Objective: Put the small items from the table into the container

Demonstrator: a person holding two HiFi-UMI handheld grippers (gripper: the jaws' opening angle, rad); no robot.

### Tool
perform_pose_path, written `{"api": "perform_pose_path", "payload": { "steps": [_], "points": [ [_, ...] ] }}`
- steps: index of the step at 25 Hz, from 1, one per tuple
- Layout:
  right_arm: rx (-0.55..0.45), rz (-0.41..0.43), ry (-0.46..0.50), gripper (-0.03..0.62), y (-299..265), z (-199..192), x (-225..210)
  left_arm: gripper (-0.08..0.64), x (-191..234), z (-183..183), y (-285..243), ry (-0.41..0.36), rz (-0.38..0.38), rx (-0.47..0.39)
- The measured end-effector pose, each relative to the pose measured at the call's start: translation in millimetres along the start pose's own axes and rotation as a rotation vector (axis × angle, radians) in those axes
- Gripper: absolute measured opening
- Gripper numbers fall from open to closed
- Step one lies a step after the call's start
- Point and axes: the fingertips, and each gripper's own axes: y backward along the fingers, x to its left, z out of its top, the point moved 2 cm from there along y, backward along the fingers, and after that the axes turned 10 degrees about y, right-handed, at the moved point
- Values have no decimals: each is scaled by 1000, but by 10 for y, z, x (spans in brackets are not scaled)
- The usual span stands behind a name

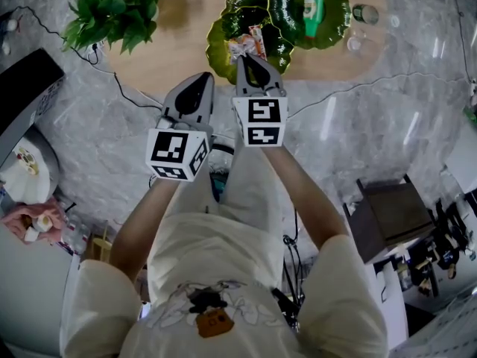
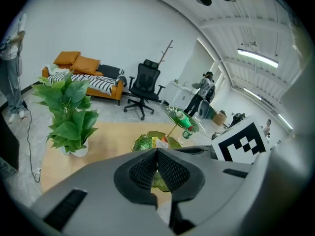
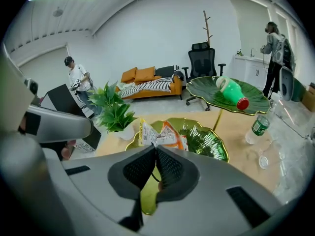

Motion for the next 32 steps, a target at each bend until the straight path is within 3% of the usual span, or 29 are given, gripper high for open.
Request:
{"api": "perform_pose_path", "payload": {
  "steps": [8, 32],
  "points": [
    [25, -22, 17, 12, -127, -36, 10, 8, 44, -48, -22, 7, -2, 10],
    [13, -66, -70, 58, -74, 27, -51, 8, 107, 78, 13, 13, 4, -6]
  ]
}}
